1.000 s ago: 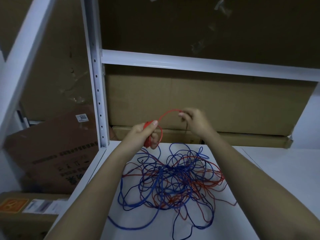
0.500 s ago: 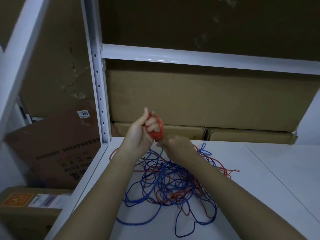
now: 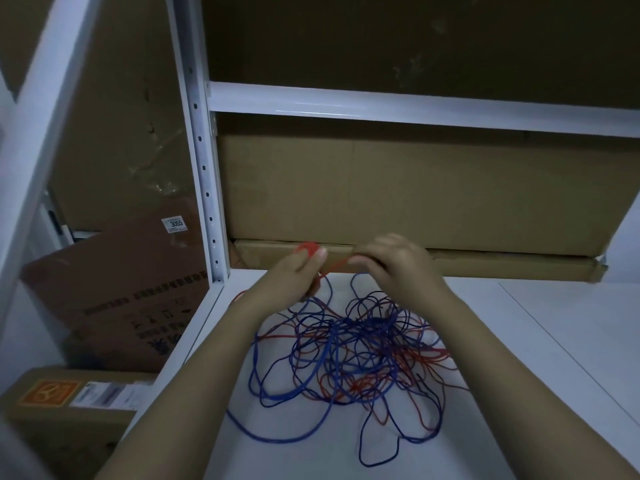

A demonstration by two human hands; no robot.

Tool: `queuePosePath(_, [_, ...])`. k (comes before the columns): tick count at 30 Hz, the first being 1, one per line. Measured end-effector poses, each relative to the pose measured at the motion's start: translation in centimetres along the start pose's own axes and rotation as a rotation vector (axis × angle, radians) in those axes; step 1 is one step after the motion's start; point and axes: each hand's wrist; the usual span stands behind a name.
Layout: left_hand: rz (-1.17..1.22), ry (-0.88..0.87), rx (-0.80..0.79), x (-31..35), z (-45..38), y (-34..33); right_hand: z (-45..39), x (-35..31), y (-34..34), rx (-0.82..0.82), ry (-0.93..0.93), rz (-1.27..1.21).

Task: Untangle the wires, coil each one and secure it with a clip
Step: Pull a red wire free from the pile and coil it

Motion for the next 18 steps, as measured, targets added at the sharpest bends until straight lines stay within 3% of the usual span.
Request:
queuePosePath(3, [0.28,0.02,-0.092,1.0,0.5,-0.8,-1.3,0.8,0.1,-0.005,-0.125,-0.137])
queuePosePath(9, [0.948,-0.035,-0.24,1.6,0.7,0.0,-1.6,-1.0,-0.4,-0.18,-0.387,-0.666])
queuePosePath(14, [1.149,-0.087,-0.139,1.9,0.6,0.4,0.7,-0.9,-2.9,-0.295,-0.457,-0.651])
queuePosePath(18, [1.137,-0.074,0.065,1.5,0.3,-0.2,2.6,-1.4,-4.1,-0.406,-0.441,-0.497])
Point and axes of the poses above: each hand's wrist, its own z-axis away from the middle knuckle, its own y-axis out of the back of the hand, x = y × z, and after that the axes turned 8 degrees about z, right-handed
